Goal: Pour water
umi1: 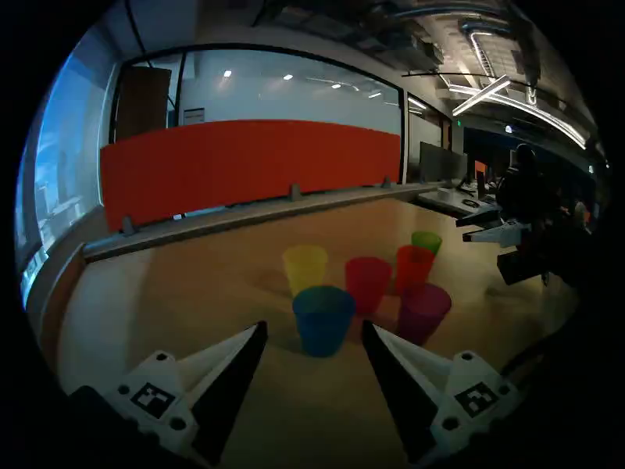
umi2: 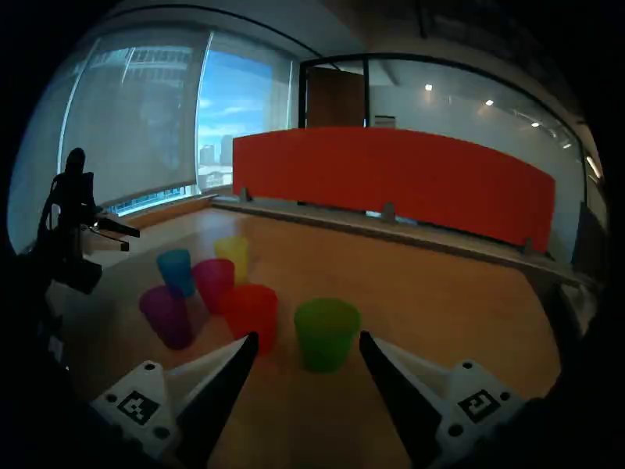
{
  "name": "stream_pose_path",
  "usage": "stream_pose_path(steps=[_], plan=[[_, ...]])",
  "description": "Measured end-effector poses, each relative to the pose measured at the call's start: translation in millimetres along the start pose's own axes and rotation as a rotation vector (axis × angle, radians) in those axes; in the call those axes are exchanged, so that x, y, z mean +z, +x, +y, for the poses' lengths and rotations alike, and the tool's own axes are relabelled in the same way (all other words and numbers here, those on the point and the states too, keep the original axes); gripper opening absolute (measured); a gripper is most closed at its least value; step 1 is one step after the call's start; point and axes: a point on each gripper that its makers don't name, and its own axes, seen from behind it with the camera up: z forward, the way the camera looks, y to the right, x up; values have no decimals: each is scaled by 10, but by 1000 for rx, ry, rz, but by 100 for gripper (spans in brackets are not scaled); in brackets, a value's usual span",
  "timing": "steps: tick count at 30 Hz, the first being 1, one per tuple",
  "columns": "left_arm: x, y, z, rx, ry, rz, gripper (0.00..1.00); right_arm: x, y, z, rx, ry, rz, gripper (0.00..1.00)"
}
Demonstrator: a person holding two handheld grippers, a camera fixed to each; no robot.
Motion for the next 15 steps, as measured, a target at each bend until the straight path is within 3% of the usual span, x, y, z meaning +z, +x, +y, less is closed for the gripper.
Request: stream_pose_path(steps=[8,15], plan=[[-138,259,-250,-31,142,134,89,-106,220,131,29,-107,117,100],[-213,355,-323,-25,188,178,89,-156,280,258,52,-173,156,100]])
